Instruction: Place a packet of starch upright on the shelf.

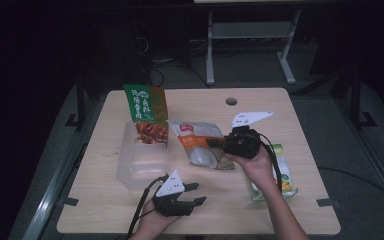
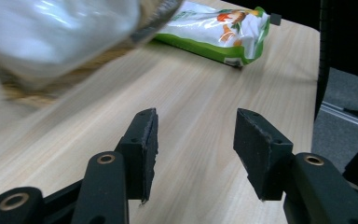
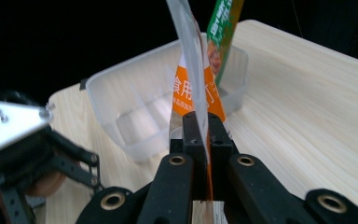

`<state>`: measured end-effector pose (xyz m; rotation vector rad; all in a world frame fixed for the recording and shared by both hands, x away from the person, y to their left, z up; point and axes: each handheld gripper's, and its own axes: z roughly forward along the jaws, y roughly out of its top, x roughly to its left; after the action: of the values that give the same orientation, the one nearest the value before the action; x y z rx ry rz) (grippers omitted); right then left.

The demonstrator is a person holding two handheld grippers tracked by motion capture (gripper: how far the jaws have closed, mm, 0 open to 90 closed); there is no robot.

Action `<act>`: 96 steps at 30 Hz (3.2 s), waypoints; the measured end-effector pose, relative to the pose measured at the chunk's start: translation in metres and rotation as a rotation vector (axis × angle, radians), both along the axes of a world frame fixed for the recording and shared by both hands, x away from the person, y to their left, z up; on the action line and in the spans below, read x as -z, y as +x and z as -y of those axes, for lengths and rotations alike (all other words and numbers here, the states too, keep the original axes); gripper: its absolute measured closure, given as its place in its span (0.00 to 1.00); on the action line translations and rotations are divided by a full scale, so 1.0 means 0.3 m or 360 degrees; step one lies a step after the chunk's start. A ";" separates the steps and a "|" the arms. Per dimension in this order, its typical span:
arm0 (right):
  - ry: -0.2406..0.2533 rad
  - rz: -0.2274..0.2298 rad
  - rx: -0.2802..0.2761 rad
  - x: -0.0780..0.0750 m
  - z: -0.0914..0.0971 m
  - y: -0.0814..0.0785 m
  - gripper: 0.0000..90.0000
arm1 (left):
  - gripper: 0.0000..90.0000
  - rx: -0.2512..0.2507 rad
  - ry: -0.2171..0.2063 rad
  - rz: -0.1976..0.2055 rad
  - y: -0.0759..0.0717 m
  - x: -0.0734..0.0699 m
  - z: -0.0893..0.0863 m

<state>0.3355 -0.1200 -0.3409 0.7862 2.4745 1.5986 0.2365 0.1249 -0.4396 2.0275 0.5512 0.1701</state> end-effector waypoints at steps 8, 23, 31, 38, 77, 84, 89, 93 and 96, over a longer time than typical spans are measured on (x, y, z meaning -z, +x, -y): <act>0.0019 0.0009 -0.0058 -0.056 -0.104 0.038 1.00 | 0.53 -0.0001 0.0017 0.0006 -0.001 0.002 0.002; 0.0066 0.0008 -0.0152 -0.084 -0.269 0.098 1.00 | 0.51 0.0028 0.0039 0.0011 -0.021 0.006 0.015; 0.0090 -0.0012 -0.0188 -0.086 -0.364 0.128 1.00 | 0.50 0.0029 0.0036 0.0022 -0.020 0.004 0.011; 0.0096 -0.0053 -0.0225 -0.062 -0.462 0.165 1.00 | 0.50 0.0031 0.0058 0.0018 -0.020 0.008 0.010; -0.0216 -0.0150 -0.0305 0.071 -0.604 0.254 0.95 | 0.47 0.0032 0.0053 -0.0010 -0.021 0.012 0.014; -0.0214 -0.0150 -0.0316 0.082 -0.587 0.246 0.99 | 0.47 0.0027 0.0052 -0.0003 -0.018 0.013 0.012; -0.0210 -0.0177 -0.0322 0.093 -0.573 0.242 0.99 | 0.47 0.0026 0.0056 -0.0006 -0.016 0.012 0.010; -0.0224 -0.0176 -0.0326 0.097 -0.568 0.240 0.99 | 0.47 0.0026 0.0055 -0.0007 -0.015 0.011 0.010; -0.0227 -0.0192 -0.0322 0.100 -0.567 0.242 0.97 | 0.47 0.0027 0.0059 -0.0006 -0.015 0.012 0.011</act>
<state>0.4079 0.0501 -0.3708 0.6486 2.7974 1.4494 0.2320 0.1217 -0.4430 2.0680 0.5368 0.1673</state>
